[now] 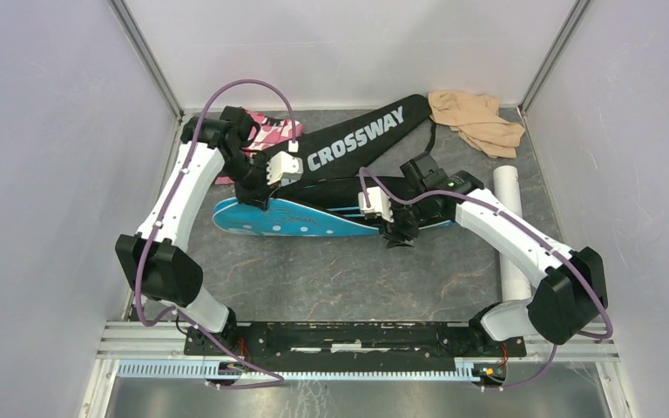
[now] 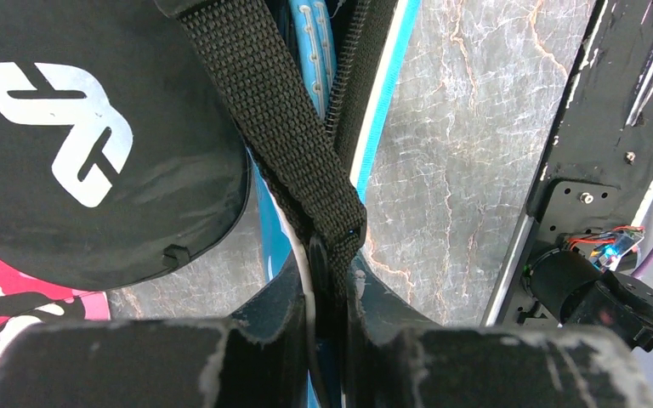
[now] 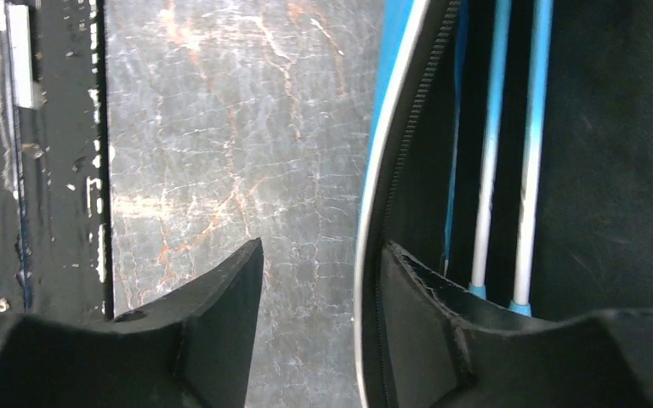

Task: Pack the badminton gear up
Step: Adjust the racket bag at the center of the board.

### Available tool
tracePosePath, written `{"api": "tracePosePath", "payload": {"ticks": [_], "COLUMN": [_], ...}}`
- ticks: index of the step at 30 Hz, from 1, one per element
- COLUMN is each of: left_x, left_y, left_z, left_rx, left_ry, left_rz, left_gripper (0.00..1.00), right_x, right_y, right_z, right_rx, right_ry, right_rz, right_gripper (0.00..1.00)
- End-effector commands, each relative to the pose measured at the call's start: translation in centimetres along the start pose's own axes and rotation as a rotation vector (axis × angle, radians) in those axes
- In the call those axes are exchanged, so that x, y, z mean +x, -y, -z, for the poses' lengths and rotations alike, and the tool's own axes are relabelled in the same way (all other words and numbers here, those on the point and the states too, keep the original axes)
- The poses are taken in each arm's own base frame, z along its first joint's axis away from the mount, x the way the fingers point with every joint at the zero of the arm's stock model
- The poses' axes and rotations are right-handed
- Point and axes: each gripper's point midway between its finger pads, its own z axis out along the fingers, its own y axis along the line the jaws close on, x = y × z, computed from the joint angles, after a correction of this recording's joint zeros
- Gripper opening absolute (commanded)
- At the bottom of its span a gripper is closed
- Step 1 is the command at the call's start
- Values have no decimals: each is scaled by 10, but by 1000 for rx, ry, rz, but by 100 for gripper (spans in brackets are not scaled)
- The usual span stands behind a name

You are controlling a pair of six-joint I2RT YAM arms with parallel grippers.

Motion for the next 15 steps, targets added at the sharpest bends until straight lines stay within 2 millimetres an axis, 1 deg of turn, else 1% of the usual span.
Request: {"api": "tracePosePath", "payload": {"ticks": [1,2,4,6,8,10,15], "left_x": [-29,-29,-28,-27,-25,-21,-18], "left_y": [4,4,5,5,6,6,4], "left_z": [6,5,5,4,3,0,-6], "left_rx": [1,3,3,6,5,1,-25], "left_ry": [150,150,147,146,141,133,139], "left_rz": [-14,-16,-25,-38,-57,-82,-167], "left_gripper": [2,2,3,5,10,22,43], "right_x": [-2,-1,-3,-7,-13,-21,-42], "right_y": [28,30,34,39,43,46,49], "right_z": [-5,-7,-9,-6,-1,5,19], "right_rx": [112,116,120,137,157,177,205], "right_ry": [-48,-56,-65,-64,-58,-43,3], "right_rz": [53,51,53,51,54,61,72], "right_gripper": [48,43,27,11,3,0,0]}}
